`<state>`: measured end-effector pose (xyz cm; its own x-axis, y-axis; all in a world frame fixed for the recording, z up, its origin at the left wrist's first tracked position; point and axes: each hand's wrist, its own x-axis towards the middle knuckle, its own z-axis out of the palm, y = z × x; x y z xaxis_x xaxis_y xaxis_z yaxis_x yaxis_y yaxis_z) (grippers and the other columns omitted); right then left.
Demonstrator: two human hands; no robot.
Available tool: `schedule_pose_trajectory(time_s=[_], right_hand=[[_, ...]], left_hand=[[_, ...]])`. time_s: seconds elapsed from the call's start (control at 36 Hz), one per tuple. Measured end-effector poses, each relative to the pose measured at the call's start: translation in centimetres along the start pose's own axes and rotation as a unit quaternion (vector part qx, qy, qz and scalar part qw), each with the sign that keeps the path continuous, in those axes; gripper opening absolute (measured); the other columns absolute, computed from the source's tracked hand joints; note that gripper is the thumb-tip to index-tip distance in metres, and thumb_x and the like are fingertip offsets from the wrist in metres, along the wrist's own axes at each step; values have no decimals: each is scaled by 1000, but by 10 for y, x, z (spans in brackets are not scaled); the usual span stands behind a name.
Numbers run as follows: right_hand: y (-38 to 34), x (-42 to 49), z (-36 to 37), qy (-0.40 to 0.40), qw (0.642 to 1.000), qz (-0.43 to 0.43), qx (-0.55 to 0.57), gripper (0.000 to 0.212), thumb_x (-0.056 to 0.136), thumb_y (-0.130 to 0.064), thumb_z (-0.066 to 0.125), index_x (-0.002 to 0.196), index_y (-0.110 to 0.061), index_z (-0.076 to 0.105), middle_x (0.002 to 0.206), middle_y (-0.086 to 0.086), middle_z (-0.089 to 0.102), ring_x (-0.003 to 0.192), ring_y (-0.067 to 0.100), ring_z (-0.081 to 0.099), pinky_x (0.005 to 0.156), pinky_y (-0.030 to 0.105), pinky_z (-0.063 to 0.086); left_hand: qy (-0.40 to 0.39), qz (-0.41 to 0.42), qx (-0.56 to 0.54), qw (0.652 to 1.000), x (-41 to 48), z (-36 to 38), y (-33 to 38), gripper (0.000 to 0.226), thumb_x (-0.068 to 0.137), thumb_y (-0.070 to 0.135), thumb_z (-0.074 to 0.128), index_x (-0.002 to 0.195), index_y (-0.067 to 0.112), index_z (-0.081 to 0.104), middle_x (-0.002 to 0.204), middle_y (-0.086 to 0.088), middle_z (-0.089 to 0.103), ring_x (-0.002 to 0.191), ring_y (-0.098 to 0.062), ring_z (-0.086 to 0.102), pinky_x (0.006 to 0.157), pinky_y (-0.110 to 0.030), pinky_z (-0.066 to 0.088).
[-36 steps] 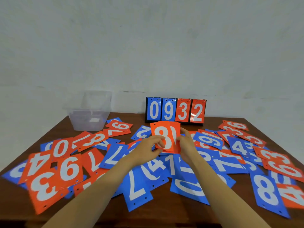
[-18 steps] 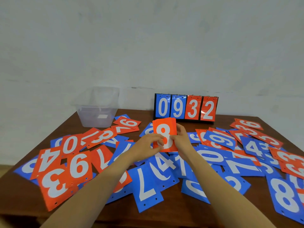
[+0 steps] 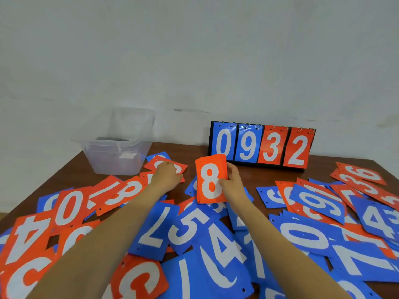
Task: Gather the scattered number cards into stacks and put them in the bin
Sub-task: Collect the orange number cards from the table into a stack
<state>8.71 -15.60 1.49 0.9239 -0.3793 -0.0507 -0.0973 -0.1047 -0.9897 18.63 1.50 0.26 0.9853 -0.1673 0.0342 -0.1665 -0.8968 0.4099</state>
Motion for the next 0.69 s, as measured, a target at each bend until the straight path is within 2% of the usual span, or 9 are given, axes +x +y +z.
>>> schedule_pose_trajectory(time_s=[0.08,0.17,0.28,0.42,0.56,0.64,0.69], right_hand=[[7,10,7,-3,1000,0,3,48,93,0,43,137,-19,37,134,3,49,109,14,49,85,30,49],[13,17,11,-10,1000,-1,4,50,93,0,44,138,-21,36,134,2,48,113,17,51,83,29,51],[18,22,9,-12,1000,9,14,47,95,-7,47,137,-25,36,133,0,50,111,15,53,83,31,53],[19,17,3,-10,1000,16,20,46,96,-7,45,138,-23,34,127,-3,50,102,10,51,66,16,49],[17,5,-7,-1,999,28,19,50,95,-2,43,139,-23,31,131,-1,48,101,9,50,62,15,47],[14,-9,-17,13,999,33,19,58,96,0,43,145,-24,22,138,3,45,108,13,49,75,25,50],[11,-20,-24,24,999,36,12,60,96,1,43,144,-26,20,139,4,43,108,14,48,78,31,48]], left_hand=[[-9,-5,40,999,19,8,0,60,92,40,55,137,2,41,142,-17,43,127,-31,45,100,-36,40],[-27,-4,89,996,29,14,3,52,94,42,51,130,4,49,135,-14,51,119,-29,52,93,-35,44],[-44,27,132,990,31,25,3,34,99,30,41,117,6,58,122,-12,59,107,-26,57,87,-33,46],[-91,41,142,985,25,23,11,27,97,12,45,121,5,55,120,-14,59,106,-27,58,90,-32,46],[-100,74,85,989,16,17,11,23,94,9,48,112,9,62,102,-13,66,89,-25,63,81,-33,53],[-62,76,4,995,-8,8,17,23,97,12,41,108,7,61,98,-11,66,76,-20,58,61,-26,46],[-4,72,-68,995,-25,1,21,25,98,12,41,114,10,60,101,-11,66,73,-17,55,58,-22,43]])
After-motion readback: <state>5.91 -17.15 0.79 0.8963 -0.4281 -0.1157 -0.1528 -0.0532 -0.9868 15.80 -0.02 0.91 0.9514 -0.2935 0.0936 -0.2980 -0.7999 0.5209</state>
